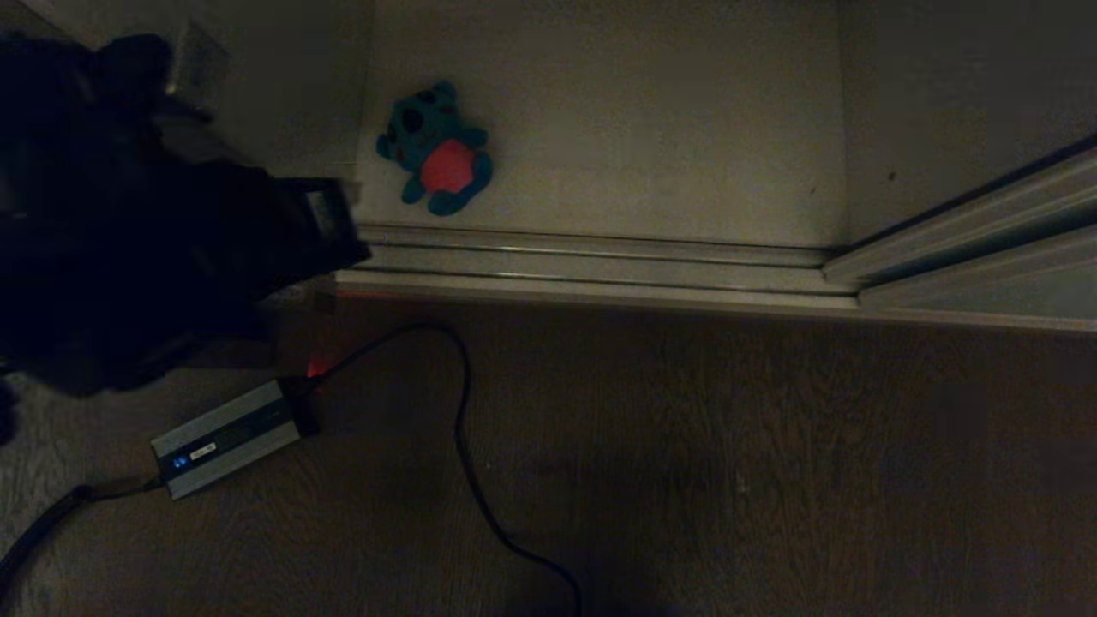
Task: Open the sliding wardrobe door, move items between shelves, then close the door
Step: Place the blue doll on the lower shelf, then place the green doll on the lower shelf
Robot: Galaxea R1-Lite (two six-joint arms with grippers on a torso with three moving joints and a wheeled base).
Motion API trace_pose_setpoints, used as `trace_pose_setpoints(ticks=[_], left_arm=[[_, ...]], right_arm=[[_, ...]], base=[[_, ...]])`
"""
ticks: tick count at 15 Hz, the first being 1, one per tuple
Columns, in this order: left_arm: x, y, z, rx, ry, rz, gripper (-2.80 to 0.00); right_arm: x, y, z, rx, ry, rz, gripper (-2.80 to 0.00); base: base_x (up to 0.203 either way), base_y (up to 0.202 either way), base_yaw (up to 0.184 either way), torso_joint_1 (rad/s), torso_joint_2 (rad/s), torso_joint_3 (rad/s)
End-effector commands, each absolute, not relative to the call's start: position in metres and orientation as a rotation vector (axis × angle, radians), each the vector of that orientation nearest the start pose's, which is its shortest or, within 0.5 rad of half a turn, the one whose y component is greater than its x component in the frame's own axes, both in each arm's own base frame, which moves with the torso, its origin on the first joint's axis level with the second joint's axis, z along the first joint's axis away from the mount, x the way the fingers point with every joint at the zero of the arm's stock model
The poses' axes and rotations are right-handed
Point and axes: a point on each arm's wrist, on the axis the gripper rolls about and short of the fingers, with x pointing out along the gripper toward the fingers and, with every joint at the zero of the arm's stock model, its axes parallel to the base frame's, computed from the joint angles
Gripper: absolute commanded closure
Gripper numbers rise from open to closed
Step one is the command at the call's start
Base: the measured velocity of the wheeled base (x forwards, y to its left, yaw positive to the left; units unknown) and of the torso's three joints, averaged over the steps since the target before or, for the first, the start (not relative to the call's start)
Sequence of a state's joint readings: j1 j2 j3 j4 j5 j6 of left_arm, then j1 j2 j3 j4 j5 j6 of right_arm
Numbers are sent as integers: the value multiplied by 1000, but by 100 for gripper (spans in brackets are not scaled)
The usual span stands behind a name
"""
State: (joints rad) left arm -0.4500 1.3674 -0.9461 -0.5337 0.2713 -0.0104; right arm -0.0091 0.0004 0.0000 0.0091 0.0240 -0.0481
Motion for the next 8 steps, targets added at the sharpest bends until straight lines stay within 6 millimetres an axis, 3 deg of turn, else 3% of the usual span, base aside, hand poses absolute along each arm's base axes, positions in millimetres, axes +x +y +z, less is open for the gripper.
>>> trace_pose_setpoints(ticks=[1, 5, 8], left_arm=[[133, -56, 299, -57, -120, -157, 0], [69, -19, 239, -30, -56, 22, 0], [36, -1, 214, -35, -85, 136, 0]], right_arm=[[-23, 1, 74, -49, 12, 16, 0], [-23, 1, 74, -49, 12, 16, 0], [-23, 1, 74, -49, 12, 14, 0]], base=[[0, 0, 0, 0, 0, 0], [0, 0, 0, 0, 0, 0], [0, 0, 0, 0, 0, 0]])
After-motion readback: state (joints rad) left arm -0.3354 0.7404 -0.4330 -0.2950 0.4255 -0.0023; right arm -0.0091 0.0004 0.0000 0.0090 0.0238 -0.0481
